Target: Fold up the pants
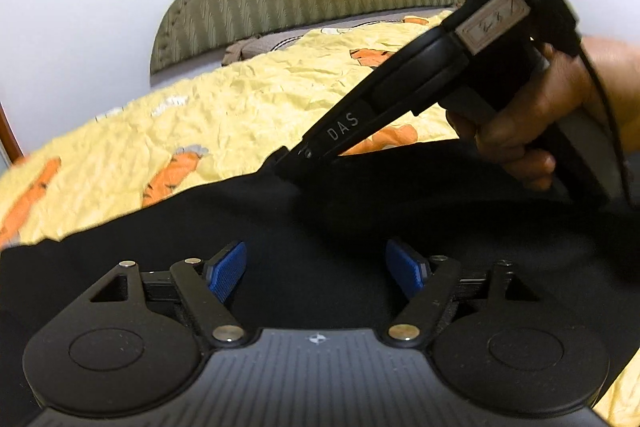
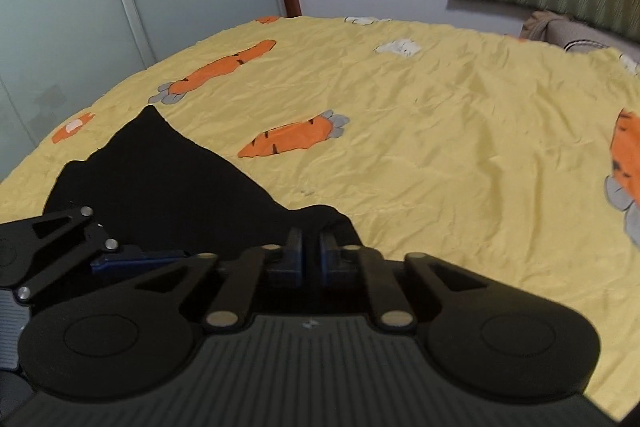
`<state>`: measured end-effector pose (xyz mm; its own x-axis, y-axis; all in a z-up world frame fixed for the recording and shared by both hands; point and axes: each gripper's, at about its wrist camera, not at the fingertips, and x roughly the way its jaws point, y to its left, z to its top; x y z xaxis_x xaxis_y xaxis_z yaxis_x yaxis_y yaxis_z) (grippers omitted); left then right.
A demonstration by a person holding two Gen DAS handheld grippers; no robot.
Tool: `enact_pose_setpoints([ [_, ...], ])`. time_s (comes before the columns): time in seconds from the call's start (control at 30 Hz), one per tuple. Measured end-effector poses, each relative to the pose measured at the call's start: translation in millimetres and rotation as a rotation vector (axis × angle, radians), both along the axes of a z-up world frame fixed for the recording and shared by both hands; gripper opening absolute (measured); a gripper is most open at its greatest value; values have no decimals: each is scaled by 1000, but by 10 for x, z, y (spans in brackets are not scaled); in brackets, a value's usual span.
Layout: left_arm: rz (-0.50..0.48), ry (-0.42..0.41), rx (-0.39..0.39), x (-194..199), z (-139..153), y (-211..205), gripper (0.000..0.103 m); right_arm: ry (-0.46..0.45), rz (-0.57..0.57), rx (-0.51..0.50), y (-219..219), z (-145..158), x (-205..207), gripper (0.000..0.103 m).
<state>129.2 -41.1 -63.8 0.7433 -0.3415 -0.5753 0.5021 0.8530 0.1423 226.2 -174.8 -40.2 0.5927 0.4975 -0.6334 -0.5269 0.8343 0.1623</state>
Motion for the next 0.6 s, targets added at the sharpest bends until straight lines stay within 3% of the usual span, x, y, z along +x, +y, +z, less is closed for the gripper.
enact_pose_setpoints([
  [0.17,11,4,-11,6,1,31,79,-37,-118,-80,92,-37,78,1],
  [0.3,15,-22,12,-37,8,9,81,-91,-145,-184,265,-118,73,2],
  [0.43,18,-25,20,-83,9,-5,82,-133,-245,-149,87,92,-101,22],
  [0.6,29,-23,18,-92,7,-4,85,-39,-147,-68,-63,186,-457,21],
])
